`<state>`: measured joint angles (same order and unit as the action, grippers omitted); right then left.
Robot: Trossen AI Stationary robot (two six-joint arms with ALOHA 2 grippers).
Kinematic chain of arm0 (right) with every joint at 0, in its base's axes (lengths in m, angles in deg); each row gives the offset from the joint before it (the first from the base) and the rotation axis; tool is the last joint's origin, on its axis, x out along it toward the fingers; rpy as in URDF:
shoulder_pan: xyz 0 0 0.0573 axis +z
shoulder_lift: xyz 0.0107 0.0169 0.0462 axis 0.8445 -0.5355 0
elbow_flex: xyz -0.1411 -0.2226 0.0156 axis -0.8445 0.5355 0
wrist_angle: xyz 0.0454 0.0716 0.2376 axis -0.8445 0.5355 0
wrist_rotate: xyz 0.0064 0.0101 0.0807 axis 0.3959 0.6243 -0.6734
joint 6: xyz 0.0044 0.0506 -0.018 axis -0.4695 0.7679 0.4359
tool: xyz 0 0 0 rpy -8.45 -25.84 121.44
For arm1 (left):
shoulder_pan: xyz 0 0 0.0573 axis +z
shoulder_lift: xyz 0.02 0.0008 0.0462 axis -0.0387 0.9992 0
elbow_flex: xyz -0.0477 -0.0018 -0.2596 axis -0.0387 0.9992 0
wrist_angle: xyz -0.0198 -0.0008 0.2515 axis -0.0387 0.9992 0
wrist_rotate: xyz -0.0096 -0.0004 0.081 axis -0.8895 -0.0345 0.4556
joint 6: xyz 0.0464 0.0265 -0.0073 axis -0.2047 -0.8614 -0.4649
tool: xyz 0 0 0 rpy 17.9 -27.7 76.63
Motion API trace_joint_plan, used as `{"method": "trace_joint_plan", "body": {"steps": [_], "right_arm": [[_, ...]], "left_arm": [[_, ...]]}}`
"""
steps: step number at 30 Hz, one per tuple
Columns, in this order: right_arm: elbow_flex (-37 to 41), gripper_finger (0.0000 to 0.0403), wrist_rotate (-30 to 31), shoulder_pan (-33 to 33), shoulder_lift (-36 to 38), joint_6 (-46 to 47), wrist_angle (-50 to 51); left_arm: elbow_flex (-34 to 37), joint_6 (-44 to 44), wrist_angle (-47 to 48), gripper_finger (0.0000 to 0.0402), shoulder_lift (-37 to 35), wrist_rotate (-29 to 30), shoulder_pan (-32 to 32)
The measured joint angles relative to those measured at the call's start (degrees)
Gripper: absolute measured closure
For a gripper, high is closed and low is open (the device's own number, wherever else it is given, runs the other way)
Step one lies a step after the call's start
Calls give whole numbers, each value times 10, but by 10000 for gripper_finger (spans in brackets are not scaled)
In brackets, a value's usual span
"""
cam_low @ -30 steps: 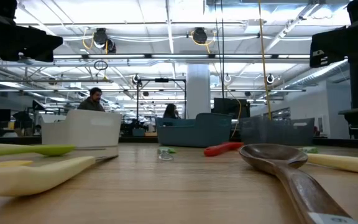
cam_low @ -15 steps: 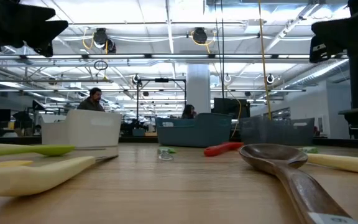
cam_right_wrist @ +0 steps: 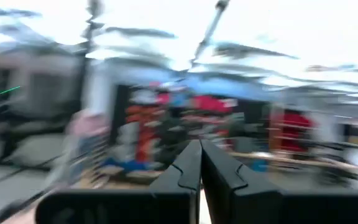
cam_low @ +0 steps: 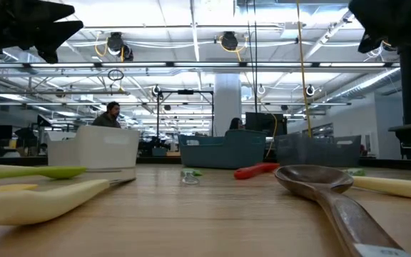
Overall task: Pick & Place Kitchen Items
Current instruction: Put the top yellow knife into the white bin
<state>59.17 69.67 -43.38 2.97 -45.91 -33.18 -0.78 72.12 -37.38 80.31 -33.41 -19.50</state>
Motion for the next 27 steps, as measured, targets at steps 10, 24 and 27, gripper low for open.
{"method": "trace_joint_plan", "body": {"steps": [10, 24, 27], "right_arm": [[0, 397, 120, -22, -51, -30, -105], [-1, 267, 65, -68, -272, 71, -291], [-5, 258, 65, -68, -317, 75, -339]], "left_arm": [[-5, -21, -36, 218, 50, 34, 19], [-206, 80, 158, 218, 296, 34, 51], [-257, 136, 244, 218, 352, 34, 51]]}}
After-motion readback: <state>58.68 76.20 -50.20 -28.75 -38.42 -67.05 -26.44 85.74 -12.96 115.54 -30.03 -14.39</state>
